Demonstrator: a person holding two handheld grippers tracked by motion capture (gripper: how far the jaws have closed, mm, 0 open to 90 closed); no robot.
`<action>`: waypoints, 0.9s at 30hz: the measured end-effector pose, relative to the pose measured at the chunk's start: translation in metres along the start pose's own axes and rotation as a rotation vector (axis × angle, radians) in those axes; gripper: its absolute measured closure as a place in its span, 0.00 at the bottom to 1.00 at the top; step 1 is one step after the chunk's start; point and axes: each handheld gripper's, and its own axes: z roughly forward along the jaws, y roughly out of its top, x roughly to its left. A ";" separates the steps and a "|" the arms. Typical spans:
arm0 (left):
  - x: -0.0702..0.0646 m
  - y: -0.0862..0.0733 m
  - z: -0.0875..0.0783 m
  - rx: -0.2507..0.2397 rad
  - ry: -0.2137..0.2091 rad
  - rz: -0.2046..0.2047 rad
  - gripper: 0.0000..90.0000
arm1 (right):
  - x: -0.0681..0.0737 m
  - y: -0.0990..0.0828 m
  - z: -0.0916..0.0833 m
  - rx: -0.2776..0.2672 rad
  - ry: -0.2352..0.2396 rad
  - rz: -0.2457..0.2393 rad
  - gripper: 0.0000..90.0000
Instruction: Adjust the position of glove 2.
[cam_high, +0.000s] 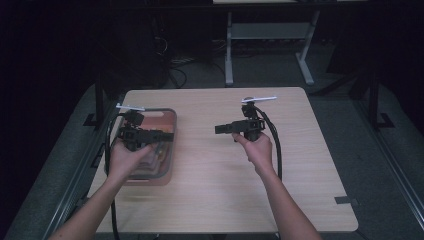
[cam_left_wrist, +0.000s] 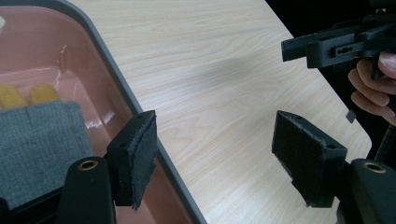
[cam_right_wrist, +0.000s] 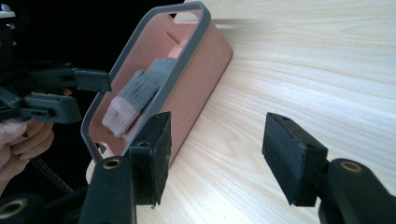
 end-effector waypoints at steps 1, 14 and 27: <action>-0.001 0.000 0.001 0.004 -0.003 0.003 0.35 | -0.001 -0.001 -0.001 0.002 -0.006 -0.003 0.46; -0.011 0.003 0.011 0.014 -0.018 0.022 0.34 | -0.012 -0.007 -0.013 -0.014 -0.008 0.019 0.46; -0.032 0.008 0.027 0.029 -0.044 0.061 0.33 | -0.027 -0.018 -0.033 -0.036 -0.022 0.047 0.45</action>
